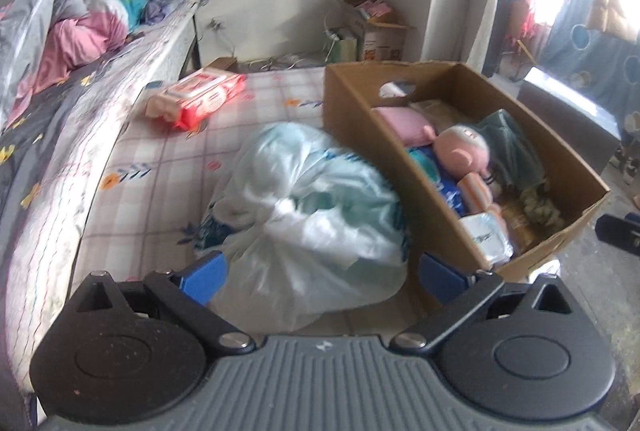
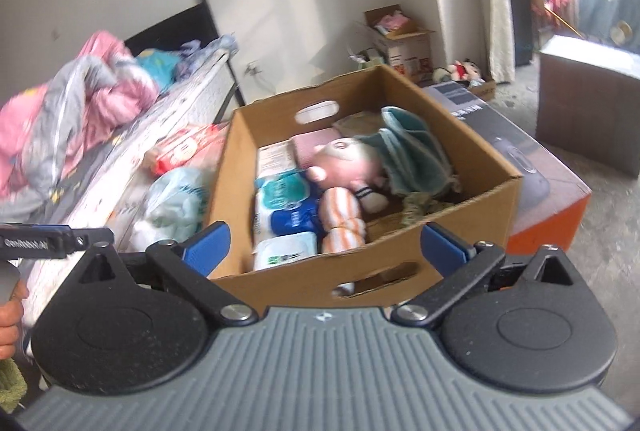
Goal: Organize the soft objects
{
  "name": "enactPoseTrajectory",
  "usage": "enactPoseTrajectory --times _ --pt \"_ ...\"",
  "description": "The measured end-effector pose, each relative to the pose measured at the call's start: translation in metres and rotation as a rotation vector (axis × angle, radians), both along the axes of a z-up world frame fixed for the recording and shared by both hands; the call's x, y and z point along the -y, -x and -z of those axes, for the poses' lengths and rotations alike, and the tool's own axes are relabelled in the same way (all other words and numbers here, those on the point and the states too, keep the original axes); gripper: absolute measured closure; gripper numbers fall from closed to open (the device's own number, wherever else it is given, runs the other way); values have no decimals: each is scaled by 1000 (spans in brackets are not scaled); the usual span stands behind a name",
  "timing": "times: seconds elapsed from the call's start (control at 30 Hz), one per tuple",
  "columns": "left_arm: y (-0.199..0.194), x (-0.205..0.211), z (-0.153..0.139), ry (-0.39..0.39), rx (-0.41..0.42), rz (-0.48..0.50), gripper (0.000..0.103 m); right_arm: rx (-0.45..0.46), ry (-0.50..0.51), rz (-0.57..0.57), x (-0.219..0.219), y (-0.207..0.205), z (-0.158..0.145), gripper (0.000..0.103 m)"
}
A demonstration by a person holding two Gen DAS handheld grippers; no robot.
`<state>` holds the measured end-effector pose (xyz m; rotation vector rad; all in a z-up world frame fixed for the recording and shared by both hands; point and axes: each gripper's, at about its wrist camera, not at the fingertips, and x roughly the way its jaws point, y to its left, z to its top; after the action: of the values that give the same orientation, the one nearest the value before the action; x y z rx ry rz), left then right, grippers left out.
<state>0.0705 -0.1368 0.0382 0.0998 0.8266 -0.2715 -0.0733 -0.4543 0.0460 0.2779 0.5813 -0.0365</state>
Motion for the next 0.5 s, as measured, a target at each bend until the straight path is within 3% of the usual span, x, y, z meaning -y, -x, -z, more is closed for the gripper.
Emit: enactPoseTrajectory --times 0.17,0.27,0.5 --pt "22 -15 12 -73 33 -99 0 -18 104 -58 -48 -4 -10 1" --pt "27 -16 16 -92 32 -87 0 -35 108 -62 -66 0 -14 1" --pt "36 -15 16 -20 24 -89 0 -85 102 -86 -93 0 -13 1"
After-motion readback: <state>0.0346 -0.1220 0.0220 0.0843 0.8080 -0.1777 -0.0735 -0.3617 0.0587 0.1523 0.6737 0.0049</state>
